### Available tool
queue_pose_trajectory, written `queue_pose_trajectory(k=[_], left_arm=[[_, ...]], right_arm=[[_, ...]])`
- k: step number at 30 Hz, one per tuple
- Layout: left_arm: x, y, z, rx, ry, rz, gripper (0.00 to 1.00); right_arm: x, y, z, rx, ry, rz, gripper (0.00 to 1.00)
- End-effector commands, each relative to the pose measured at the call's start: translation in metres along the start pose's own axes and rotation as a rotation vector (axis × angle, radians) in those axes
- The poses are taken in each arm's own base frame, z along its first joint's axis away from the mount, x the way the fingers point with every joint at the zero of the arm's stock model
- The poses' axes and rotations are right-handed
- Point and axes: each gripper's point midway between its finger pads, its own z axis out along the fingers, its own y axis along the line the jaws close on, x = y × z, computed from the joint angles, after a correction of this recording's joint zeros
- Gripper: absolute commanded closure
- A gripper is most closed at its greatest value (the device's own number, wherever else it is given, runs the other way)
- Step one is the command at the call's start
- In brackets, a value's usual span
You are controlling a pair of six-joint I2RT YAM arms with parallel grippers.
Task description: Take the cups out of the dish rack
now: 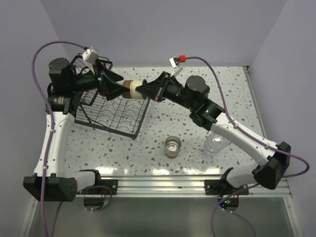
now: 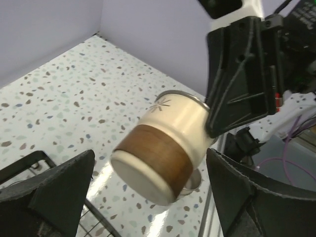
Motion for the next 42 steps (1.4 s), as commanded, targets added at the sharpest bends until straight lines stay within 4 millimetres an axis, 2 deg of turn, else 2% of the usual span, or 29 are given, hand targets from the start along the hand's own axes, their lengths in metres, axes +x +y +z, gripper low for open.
queue_pose_trajectory(k=[1,2,4,5,6,7,8,10,11,13,14,18,22,28,37,42], left_arm=[[0.013,0.039,-0.002,-0.147,0.027,0.076,0.0],[0.016,0.044,-0.003,-0.177,0.037,0.088,0.0],[0.015,0.047,-0.006,-0.207,0.044,0.11,0.0],[0.017,0.05,-0.008,-0.233,0.057,0.123,0.0],[0.013,0.051,-0.01,-0.249,0.059,0.139,0.0],[0.011,0.052,-0.011,-0.264,0.066,0.155,0.0],[0.014,0.057,-0.015,-0.295,0.085,0.173,0.0],[0.01,0.061,-0.02,-0.341,0.097,0.214,0.0],[0.011,0.069,-0.025,-0.399,0.112,0.21,0.0],[0.011,0.076,-0.032,-0.461,0.136,0.227,0.0],[0.011,0.083,-0.038,-0.512,0.147,0.234,0.0],[0.01,0.087,-0.046,-0.565,0.167,0.261,0.0],[0.011,0.085,-0.046,-0.56,0.169,0.267,0.0],[0.012,0.086,-0.045,-0.553,0.169,0.258,0.0],[0.017,0.088,-0.048,-0.566,0.184,0.268,0.0],[0.016,0.087,-0.048,-0.563,0.182,0.275,0.0]], right_arm=[[-0.011,-0.011,-0.03,0.156,-0.011,-0.215,1.0],[-0.005,-0.02,-0.041,0.213,0.029,-0.244,1.0],[-0.008,-0.032,-0.053,0.282,0.058,-0.367,1.0],[0.002,-0.049,-0.068,0.354,0.138,-0.434,1.0],[-0.001,-0.053,-0.076,0.397,0.154,-0.476,1.0],[0.004,-0.061,-0.084,0.432,0.199,-0.502,1.0],[0.016,-0.075,-0.1,0.494,0.282,-0.52,1.0],[0.027,-0.083,-0.115,0.524,0.384,-0.593,1.0],[0.046,-0.092,-0.133,0.57,0.496,-0.6,1.0],[0.054,-0.097,-0.148,0.63,0.59,-0.671,1.0],[0.074,-0.097,-0.164,0.654,0.694,-0.698,1.0],[0.108,-0.101,-0.192,0.695,0.859,-0.73,1.0],[0.125,-0.111,-0.203,0.721,0.902,-0.727,1.0],[0.129,-0.121,-0.188,0.712,0.869,-0.773,1.0],[0.157,-0.163,-0.188,0.777,1.022,-0.8,1.0],[0.174,-0.177,-0.193,0.779,1.079,-0.782,1.0]])
